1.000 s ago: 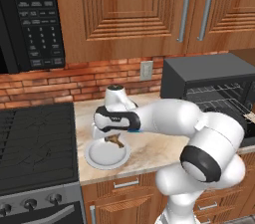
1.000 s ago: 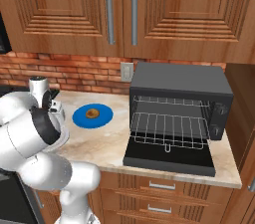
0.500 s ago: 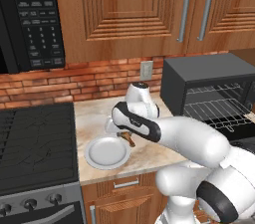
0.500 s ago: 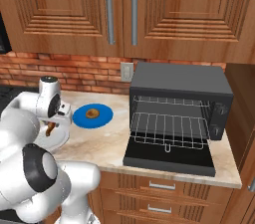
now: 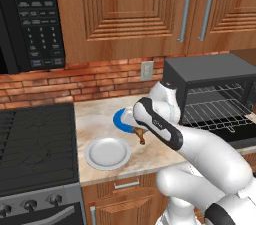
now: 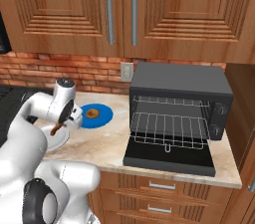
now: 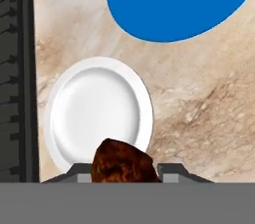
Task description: Open the toaster oven door. Place the bread on the top rack in the toaster oven and place the chicken drumstick on the bottom rack.
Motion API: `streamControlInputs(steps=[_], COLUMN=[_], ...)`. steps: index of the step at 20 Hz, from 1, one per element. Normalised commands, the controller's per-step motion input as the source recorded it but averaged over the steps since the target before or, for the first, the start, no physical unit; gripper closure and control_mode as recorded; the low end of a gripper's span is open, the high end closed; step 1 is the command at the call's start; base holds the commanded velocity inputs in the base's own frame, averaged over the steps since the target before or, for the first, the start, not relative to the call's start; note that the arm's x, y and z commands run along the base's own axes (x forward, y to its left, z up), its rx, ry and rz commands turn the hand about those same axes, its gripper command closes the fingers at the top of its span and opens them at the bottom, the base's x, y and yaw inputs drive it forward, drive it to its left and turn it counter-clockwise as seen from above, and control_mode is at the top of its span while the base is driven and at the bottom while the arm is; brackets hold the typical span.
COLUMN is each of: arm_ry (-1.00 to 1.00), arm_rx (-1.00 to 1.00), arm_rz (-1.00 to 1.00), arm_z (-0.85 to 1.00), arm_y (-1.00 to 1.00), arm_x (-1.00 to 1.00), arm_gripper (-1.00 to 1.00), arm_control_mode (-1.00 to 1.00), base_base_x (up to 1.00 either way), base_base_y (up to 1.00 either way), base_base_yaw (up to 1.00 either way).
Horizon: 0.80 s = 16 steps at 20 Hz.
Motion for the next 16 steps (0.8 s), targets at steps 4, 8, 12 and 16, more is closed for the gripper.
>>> streamControlInputs(steps=[4,8,12,16], arm_ry=[0.07,0.14,0.19,0.15], arm_rx=[0.13,0.04,-0.01,-0.05], arm_rz=[-0.08,-0.03,0.00,0.00], arm_z=[0.22,0.20,0.13,0.05], arm_y=[-0.46,-0.38,-0.44,-0.43], arm_x=[-0.10,-0.02,0.00,0.00], arm_gripper=[1.00,1.00,1.00,1.00], arm_control_mode=[-1.00,-1.00,-1.00,-1.00], base_base_x=[0.00,0.00,0.00,0.00], base_base_y=[0.00,0.00,0.00,0.00], base_base_yaw=[0.00,0.00,0.00,0.00])
